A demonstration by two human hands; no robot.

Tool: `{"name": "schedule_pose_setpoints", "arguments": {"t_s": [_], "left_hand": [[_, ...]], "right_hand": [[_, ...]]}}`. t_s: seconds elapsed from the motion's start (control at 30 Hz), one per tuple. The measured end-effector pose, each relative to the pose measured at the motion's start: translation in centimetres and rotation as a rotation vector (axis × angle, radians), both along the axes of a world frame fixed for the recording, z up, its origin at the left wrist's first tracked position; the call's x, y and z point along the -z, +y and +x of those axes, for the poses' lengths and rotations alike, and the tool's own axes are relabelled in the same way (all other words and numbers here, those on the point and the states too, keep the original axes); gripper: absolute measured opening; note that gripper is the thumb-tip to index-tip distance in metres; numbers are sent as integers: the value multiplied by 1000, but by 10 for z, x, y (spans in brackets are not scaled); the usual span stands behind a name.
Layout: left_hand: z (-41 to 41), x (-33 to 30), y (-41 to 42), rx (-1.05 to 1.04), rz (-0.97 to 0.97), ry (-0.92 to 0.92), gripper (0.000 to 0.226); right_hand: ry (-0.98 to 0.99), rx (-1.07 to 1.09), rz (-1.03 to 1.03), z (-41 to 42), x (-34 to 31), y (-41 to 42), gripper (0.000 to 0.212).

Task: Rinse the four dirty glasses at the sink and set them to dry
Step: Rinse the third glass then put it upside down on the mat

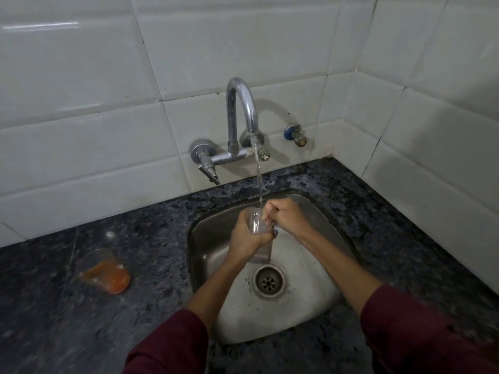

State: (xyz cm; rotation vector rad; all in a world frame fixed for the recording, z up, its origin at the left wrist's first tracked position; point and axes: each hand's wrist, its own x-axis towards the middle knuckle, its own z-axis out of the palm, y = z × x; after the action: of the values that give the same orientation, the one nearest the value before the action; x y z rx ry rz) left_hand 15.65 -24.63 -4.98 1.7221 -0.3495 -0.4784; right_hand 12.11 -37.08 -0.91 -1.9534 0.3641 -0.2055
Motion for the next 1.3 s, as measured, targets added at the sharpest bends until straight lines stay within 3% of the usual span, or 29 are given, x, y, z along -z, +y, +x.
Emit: {"name": "schedule_pose_setpoints", "arguments": {"t_s": [0.17, 0.27, 0.37, 0.57, 0.67, 0.8, 0.83, 0.93, 1.0, 1.07, 1.17, 1.23, 1.3], "left_hand": [[-5, 2, -1, 12, 178, -128, 82], [-2, 7, -1, 68, 282, -66, 91], [2, 9, -1, 146, 343, 58, 82], [8, 22, 5, 181, 224, 420, 83], [7, 25, 5, 127, 183, 481, 82], [6, 21, 0, -7, 79, 472, 54], [6, 19, 0, -31, 4, 485, 46], [9, 16, -2, -22, -230, 530, 34], [11, 14, -3, -5, -297, 518, 37], [16, 15, -4, 50, -208, 356, 44], [19, 6, -8, 23, -93, 69, 28], [22, -2, -10, -37, -185, 128, 23], [27, -5, -9, -33, -351, 259, 27]], "right_hand": [[87, 76, -82, 4, 7, 9, 29], [156, 104, -38, 6, 13, 11, 28], [287, 127, 96, 8, 22, 11, 18], [297, 153, 348, 0, 38, 13, 22], [265, 164, 397, -4, 44, 14, 24], [172, 191, 361, -13, 50, 16, 21], [169, 156, 334, -18, 50, 18, 32], [174, -88, 438, -32, 51, 27, 93], [135, -157, 295, -36, 51, 28, 109], [121, -124, -125, -35, 44, 25, 113], [156, -147, -654, -33, 36, 25, 114], [149, -148, -689, -34, 31, 28, 117], [134, -164, -538, -30, 28, 26, 119]]}}
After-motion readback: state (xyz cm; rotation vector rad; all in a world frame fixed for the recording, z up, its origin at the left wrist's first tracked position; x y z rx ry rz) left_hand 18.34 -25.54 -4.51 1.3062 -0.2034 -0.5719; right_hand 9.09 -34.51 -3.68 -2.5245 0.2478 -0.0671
